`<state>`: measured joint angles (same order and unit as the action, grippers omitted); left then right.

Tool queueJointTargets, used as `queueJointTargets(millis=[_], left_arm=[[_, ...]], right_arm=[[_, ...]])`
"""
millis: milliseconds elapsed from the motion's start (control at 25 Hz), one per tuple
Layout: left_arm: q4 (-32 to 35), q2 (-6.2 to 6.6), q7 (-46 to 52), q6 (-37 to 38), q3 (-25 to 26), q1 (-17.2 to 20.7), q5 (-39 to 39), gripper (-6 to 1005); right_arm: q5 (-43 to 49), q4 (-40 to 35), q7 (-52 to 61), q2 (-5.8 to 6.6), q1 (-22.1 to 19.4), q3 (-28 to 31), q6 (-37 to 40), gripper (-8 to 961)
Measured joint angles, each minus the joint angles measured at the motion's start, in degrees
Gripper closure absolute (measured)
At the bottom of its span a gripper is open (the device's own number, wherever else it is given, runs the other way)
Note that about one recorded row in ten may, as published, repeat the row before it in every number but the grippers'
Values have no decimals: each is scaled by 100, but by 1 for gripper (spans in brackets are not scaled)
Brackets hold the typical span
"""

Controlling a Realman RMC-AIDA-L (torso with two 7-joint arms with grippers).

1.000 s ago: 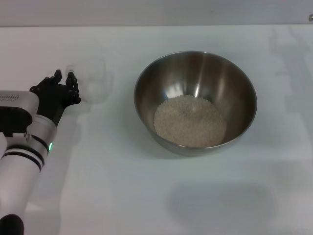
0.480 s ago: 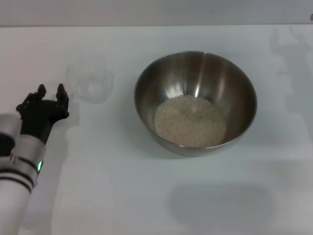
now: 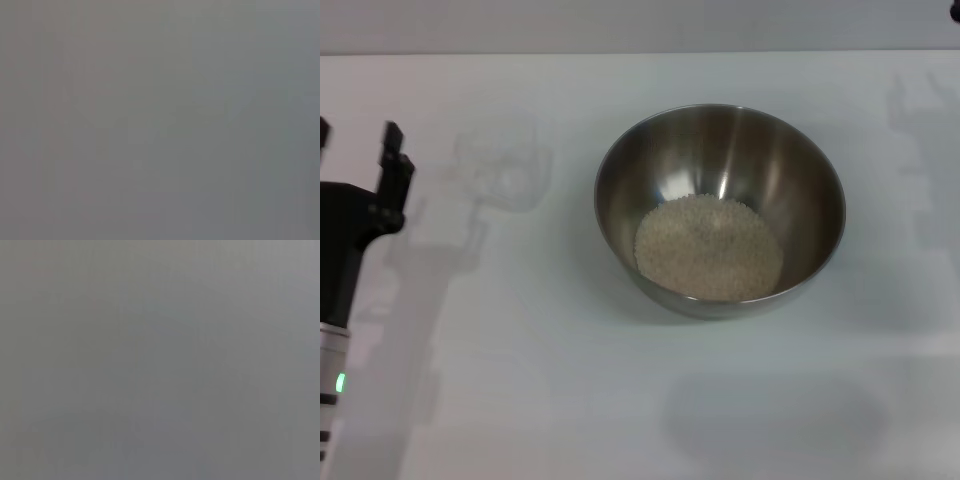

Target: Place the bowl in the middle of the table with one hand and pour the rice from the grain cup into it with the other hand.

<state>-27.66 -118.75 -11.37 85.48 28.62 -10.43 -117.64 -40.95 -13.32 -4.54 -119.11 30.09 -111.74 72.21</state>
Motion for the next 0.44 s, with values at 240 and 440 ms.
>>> queueJointTargets(millis=[240, 440], left_arm=[[351, 7, 564, 274, 106, -182, 32, 270], [612, -2, 853, 254, 220, -362, 40, 221]], right_arm=[[-9, -33, 158, -53, -332, -31, -8, 410], [-12, -39, 614, -70, -528, -32, 3, 408]])
